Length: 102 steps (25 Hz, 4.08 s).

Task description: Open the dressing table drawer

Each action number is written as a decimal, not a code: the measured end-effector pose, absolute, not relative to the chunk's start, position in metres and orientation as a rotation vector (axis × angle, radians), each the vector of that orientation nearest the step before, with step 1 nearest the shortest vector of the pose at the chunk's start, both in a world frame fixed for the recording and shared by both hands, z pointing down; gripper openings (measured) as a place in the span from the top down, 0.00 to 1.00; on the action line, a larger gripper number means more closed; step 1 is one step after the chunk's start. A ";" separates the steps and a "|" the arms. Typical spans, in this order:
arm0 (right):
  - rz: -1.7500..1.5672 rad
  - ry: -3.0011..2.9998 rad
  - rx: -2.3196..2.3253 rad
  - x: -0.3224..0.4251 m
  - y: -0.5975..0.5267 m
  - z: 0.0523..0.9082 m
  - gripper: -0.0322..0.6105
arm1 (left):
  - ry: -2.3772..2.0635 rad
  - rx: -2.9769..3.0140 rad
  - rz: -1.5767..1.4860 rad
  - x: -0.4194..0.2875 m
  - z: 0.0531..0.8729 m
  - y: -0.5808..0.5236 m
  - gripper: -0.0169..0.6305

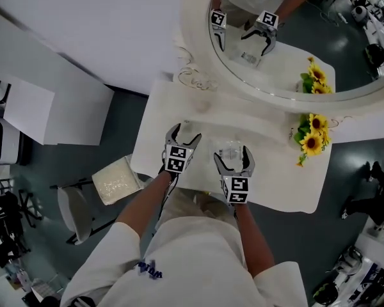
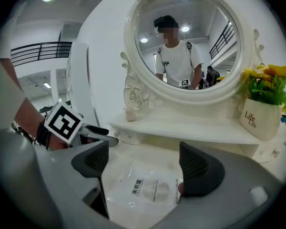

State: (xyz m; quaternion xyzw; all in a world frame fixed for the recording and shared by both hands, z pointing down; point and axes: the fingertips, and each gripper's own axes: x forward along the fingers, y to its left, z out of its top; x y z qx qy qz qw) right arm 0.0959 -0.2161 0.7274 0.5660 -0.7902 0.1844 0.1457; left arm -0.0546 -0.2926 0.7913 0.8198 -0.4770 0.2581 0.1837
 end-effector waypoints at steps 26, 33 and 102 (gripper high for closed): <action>0.556 -2.279 1.553 0.096 -0.191 0.741 0.35 | -1.451 2.080 0.821 -0.070 0.821 -0.333 0.82; 0.590 -2.177 1.530 0.101 -0.194 0.755 0.94 | -1.420 2.094 0.821 -0.067 0.823 -0.325 0.82; 0.868 -1.642 0.730 0.062 -0.142 0.853 0.93 | -1.212 2.100 0.871 -0.076 0.824 -0.288 0.83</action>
